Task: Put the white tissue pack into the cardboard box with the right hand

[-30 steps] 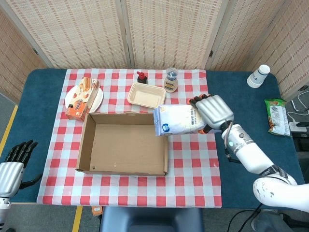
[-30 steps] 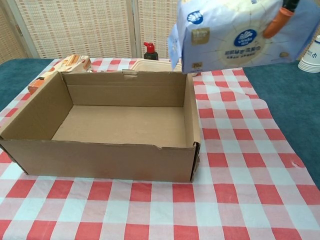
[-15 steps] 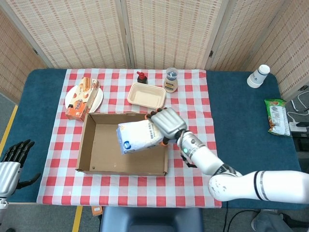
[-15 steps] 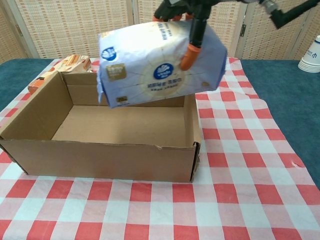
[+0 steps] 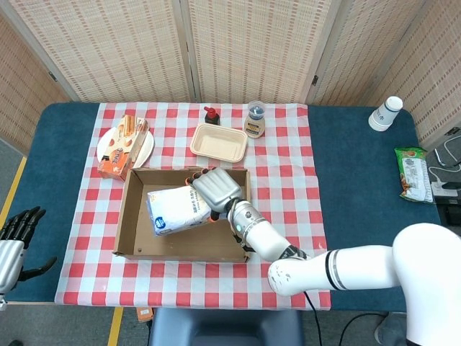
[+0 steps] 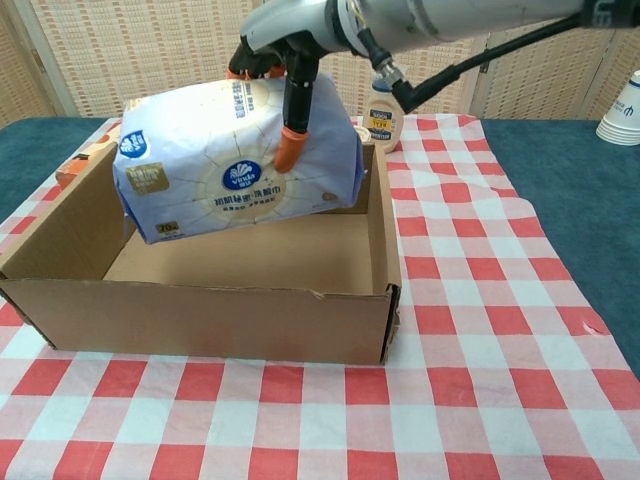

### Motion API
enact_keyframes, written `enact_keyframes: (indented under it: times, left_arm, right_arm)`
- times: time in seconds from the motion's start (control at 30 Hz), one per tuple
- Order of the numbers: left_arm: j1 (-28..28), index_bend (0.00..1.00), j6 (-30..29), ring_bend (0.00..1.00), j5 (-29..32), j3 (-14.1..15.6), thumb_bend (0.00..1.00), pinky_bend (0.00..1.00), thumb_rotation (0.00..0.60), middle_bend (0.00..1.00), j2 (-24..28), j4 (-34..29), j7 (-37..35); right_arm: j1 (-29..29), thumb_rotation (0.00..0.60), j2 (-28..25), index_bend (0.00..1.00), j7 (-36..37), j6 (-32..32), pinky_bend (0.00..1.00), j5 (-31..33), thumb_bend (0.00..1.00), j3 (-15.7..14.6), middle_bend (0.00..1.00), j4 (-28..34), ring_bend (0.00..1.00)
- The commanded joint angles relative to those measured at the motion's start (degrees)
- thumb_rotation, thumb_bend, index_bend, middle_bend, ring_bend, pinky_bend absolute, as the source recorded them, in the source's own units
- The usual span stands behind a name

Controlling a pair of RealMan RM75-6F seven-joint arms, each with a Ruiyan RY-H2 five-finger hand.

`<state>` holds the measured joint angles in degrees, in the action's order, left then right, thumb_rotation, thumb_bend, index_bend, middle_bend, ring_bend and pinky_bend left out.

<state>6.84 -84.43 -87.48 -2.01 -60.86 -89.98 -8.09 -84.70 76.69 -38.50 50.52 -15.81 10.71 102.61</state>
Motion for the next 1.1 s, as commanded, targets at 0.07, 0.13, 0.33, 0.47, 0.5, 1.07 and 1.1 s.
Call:
enact_keyframes:
  times: [0.07, 0.13, 0.33, 0.47, 0.5, 1.07, 1.1]
  left_arm:
    - [0.04, 0.00, 0.37, 0.00, 0.13, 0.06, 0.20, 0.07, 0.600, 0.00, 0.33, 0.12, -0.87]
    - [0.11, 0.00, 0.61, 0.00, 0.28, 0.03, 0.20, 0.07, 0.600, 0.00, 0.41, 0.26, -1.21]
    - [0.30, 0.00, 1.30, 0.00, 0.98, -0.16, 0.20, 0.07, 0.600, 0.00, 0.47, 0.52, -1.69]
    - [0.40, 0.00, 1.54, 0.00, 0.93, -0.08, 0.20, 0.07, 0.600, 0.00, 0.36, 0.49, -1.34]
    - [0.41, 0.00, 1.59, 0.00, 0.94, -0.07, 0.20, 0.07, 0.600, 0.00, 0.33, 0.49, -1.23]
    - [0.73, 0.00, 2.50, 0.00, 1.28, 0.22, 0.20, 0.07, 0.600, 0.00, -0.81, -0.28, 3.28]
    - [0.78, 0.00, 2.65, 0.00, 1.37, 0.23, 0.20, 0.07, 0.600, 0.00, -0.90, -0.33, 3.60]
  right_arm:
    - [-0.86, 0.600, 2.97, 0.32, -0.10, -0.82, 0.32, 1.40, 0.06, -0.66, 0.26, -3.31, 0.21]
    - [-1.13, 0.600, 3.51, 0.20, 0.00, -1.52, 0.27, 1.88, 0.03, -0.62, 0.26, -4.09, 0.16]
    - [-0.73, 0.600, 3.83, 0.00, 2.49, -3.90, 0.01, 0.56, 0.00, 0.40, 0.10, -5.16, 0.00]
    - [0.32, 0.600, 3.54, 0.00, 4.46, -3.80, 0.00, -2.31, 0.00, 0.94, 0.03, -4.94, 0.00]
    - [0.45, 0.600, 3.32, 0.00, 4.61, -3.63, 0.00, -2.66, 0.00, 0.93, 0.03, -4.73, 0.00]
    - [8.90, 0.600, -18.00, 0.00, -0.68, 13.69, 0.00, -5.05, 0.00, -6.22, 0.03, 15.44, 0.00]
    - [10.30, 0.600, -19.64, 0.00, -0.24, 14.67, 0.00, -6.14, 0.00, -6.84, 0.03, 16.79, 0.00]
